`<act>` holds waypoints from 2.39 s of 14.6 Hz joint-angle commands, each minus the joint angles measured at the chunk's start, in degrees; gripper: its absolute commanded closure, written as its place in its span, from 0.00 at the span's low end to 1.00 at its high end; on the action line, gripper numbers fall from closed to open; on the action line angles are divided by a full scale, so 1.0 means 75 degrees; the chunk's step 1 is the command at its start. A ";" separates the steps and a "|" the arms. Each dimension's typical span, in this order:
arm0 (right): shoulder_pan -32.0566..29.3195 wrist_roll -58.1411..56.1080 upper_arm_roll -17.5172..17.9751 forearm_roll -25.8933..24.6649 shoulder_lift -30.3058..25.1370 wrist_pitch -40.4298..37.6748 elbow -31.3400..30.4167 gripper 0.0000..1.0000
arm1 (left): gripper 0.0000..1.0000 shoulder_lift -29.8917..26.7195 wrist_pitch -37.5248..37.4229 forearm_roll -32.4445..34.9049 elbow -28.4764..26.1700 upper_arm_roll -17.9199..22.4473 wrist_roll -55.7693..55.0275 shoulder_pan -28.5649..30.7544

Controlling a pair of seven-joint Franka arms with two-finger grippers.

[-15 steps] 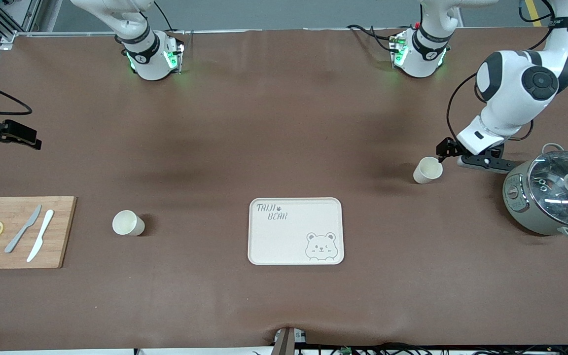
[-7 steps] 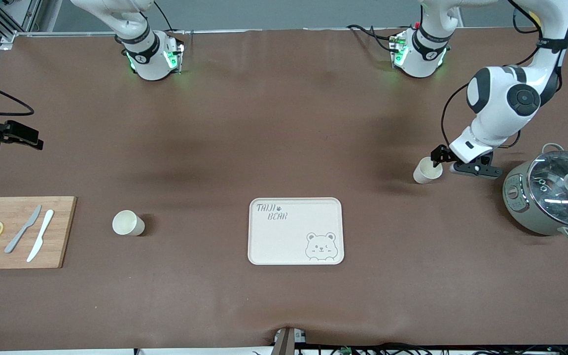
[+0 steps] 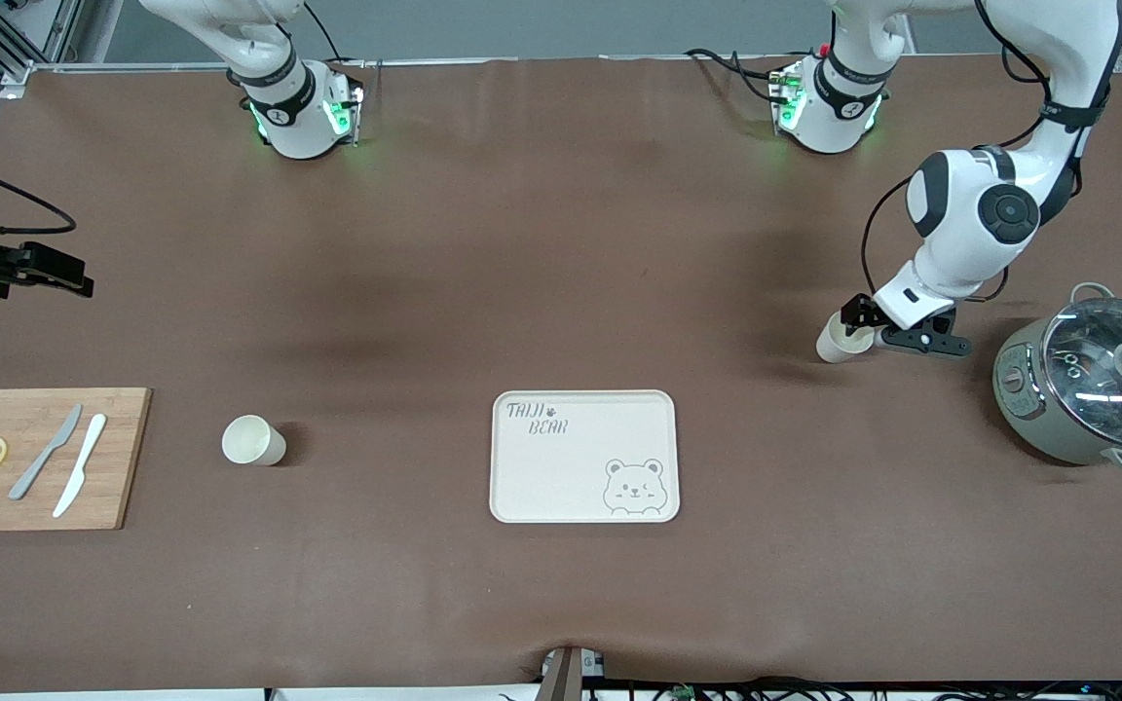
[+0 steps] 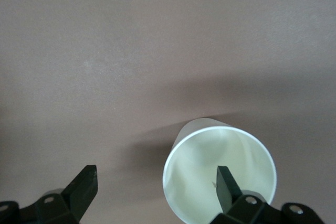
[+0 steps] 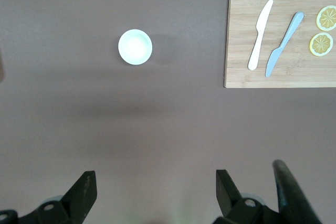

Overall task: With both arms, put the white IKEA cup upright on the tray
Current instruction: 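Lower the left gripper around the cup rim and close it, then lift the cup with the left gripper while the right gripper reaches the other cup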

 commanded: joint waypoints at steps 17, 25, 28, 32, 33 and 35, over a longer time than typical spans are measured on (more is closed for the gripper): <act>0.0096 -0.1165 0.0040 -0.0087 0.1723 0.5257 -0.2372 0.00 | 1.00 0.0330 0.1405 0.0067 -0.0545 -0.0015 0.0282 0.0228; 0.0505 -0.1575 0.0040 -0.0051 0.2579 0.6511 -0.2349 0.00 | 1.00 0.0307 0.0985 0.0067 0.0320 -0.0389 -0.1063 0.0052; 0.0517 -0.2159 0.0040 -0.0052 0.2837 0.6827 -0.2279 0.00 | 1.00 0.0365 -0.0232 0.0067 0.1315 -0.0811 -0.1778 0.0005; 0.0249 -0.2933 0.0052 0.0054 0.2967 0.6817 -0.2208 0.00 | 1.00 0.0856 -0.2095 0.0067 0.3130 -0.1385 -0.3078 -0.0135; 0.0178 -0.3144 0.0052 0.0112 0.2967 0.6817 -0.2197 0.00 | 1.00 0.1020 -0.2447 0.0067 0.3564 -0.1468 -0.3371 -0.0182; 0.0061 -0.3624 0.0052 0.0497 0.3106 0.6852 -0.2150 0.00 | 1.00 0.1278 -0.2987 0.0067 0.4338 -0.1562 -0.3829 -0.0334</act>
